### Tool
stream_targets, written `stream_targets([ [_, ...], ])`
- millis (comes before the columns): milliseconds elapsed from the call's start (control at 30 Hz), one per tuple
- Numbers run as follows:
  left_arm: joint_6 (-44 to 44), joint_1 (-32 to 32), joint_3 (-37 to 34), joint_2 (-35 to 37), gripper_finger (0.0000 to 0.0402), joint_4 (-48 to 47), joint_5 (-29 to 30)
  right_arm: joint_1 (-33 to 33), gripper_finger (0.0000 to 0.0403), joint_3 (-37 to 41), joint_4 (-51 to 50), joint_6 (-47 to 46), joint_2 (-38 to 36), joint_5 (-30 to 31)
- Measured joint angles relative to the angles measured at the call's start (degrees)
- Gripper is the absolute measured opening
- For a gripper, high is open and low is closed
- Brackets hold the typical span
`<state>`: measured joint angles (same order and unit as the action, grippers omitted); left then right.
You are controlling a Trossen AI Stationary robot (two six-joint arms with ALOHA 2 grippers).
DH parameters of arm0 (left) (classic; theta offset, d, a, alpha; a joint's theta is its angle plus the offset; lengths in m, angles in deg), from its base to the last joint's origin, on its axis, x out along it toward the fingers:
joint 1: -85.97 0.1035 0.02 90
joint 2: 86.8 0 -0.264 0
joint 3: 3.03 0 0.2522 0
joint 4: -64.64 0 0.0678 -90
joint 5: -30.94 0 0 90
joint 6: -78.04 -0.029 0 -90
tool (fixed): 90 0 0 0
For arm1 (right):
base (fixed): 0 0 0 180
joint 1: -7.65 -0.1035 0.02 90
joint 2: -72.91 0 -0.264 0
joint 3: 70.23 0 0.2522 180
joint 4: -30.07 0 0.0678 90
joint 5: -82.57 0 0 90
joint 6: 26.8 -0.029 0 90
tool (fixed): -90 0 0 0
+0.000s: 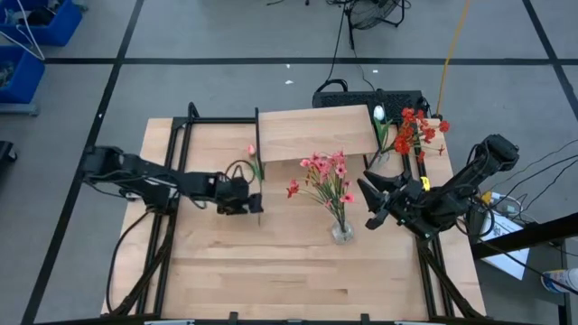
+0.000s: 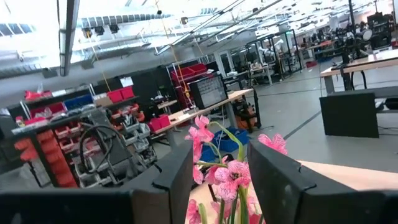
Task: Pick and place flowers into a vace then onto a shelf
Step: Put the pink flower into the bottom transparent vase
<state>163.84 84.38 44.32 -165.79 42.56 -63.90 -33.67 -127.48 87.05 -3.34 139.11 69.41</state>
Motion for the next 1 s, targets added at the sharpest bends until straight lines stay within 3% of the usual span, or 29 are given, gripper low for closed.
stream_targets([
  [200,0.1,1.1,4.3,-7.6,0.0351,-2.2,-3.5,0.0,0.0143,1.0,-3.4,-0.8,0.0,0.0],
  [433,-5.6,1.2,9.6,-13.2,0.0335,-9.9,-4.6,0.0,0.0144,2.8,-3.4,-8.2,0.0,-0.3],
  [567,-4.8,1.5,9.5,-13.4,0.0267,-10.5,-3.4,0.0,0.0143,3.0,-3.6,-10.2,0.0,-0.4],
  [700,-5.3,2.4,9.2,-13.5,0.0173,-10.4,-3.3,0.0,0.0143,3.0,-4.0,-10.3,0.0,-0.4],
  [900,-14.8,2.8,9.2,-13.6,0.0023,-11.6,-3.4,0.0,0.0143,3.0,-5.4,-11.1,0.0,-0.4],
  [1000,-22.4,2.7,9.2,-13.2,0.0012,-11.8,-6.3,0.0,0.0143,3.0,-6.0,-14.0,0.0,-0.4],
])
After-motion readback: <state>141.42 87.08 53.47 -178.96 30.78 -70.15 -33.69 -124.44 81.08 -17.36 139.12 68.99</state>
